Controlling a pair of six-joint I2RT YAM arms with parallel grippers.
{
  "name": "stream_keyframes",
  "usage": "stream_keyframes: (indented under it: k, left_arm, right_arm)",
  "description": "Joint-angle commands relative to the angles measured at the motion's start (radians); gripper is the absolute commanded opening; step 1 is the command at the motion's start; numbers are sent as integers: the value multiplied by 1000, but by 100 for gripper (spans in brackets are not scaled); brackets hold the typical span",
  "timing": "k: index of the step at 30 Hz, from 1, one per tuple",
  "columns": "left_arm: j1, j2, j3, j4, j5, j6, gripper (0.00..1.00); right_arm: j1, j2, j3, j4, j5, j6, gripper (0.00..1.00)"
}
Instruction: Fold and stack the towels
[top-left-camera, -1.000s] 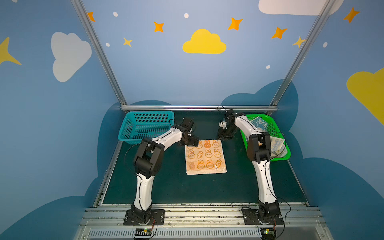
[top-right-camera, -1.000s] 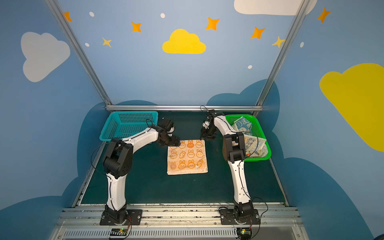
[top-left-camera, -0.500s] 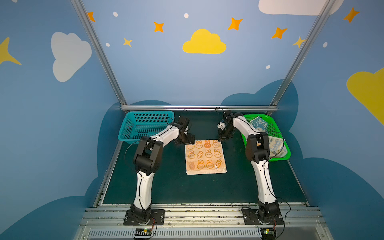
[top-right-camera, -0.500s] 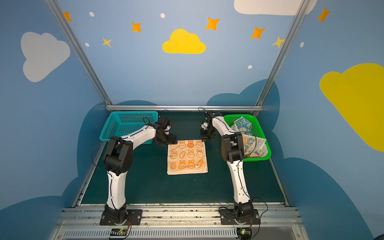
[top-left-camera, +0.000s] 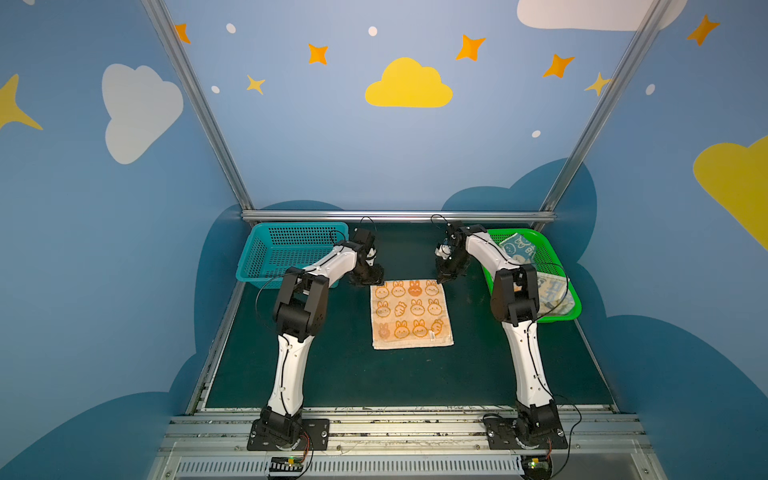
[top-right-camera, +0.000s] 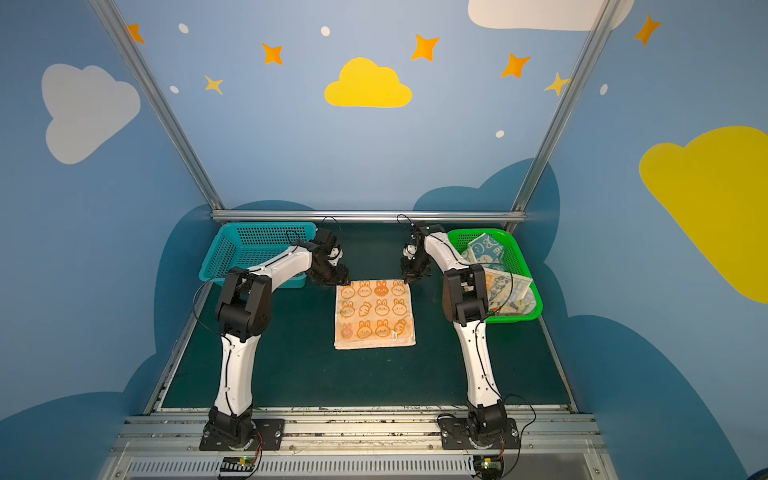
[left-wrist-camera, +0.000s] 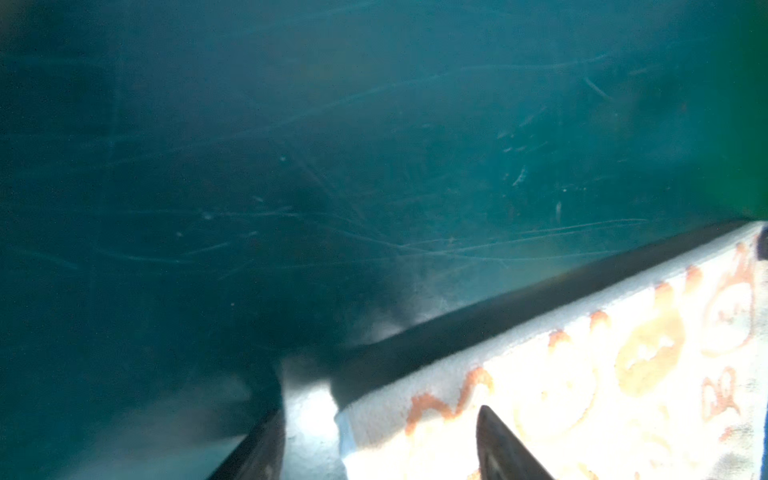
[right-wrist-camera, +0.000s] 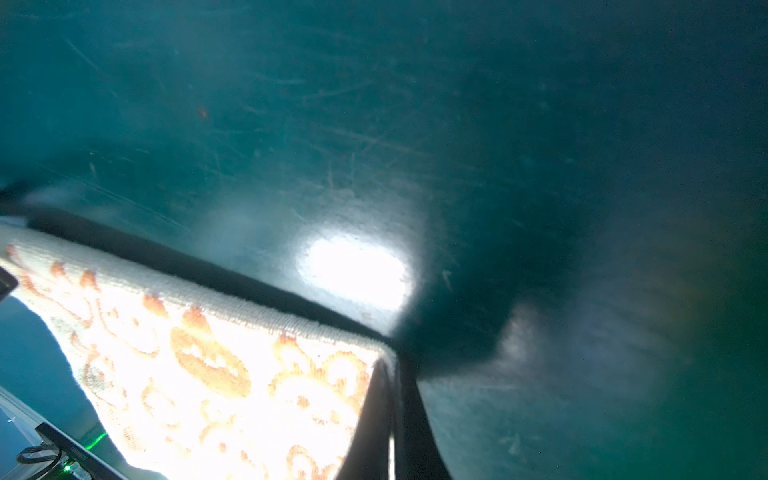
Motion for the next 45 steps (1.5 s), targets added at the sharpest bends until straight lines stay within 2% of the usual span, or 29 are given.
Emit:
stream_keyframes:
  k: [1, 10, 12, 15, 25, 33, 39, 45]
  left_arm:
    - [21, 10, -9, -18, 22, 48, 67]
    - [25, 43, 2, 5, 61, 59, 52]
    - [25, 47, -6, 13, 67, 60, 43]
    - [25, 55, -11, 21, 82, 65, 36]
    - [24, 85, -7, 14, 85, 73, 21]
    - [20, 92, -36, 20, 89, 76, 4]
    - [14, 91, -18, 9, 72, 87, 3]
    - [21, 23, 10, 36, 30, 101, 3]
  right_arm:
    - [5, 57, -11, -40, 5, -2, 2]
    - [5, 55, -15, -40, 6, -1, 2]
    - [5, 55, -15, -39, 6, -1, 2]
    - [4, 55, -14, -38, 8, 1, 2]
    - [1, 55, -14, -38, 4, 0, 2]
    - [-1, 54, -16, -38, -2, 5, 1]
    - [-11, 40, -16, -31, -52, 19, 0]
    - [-15, -16, -9, -31, -82, 28, 0]
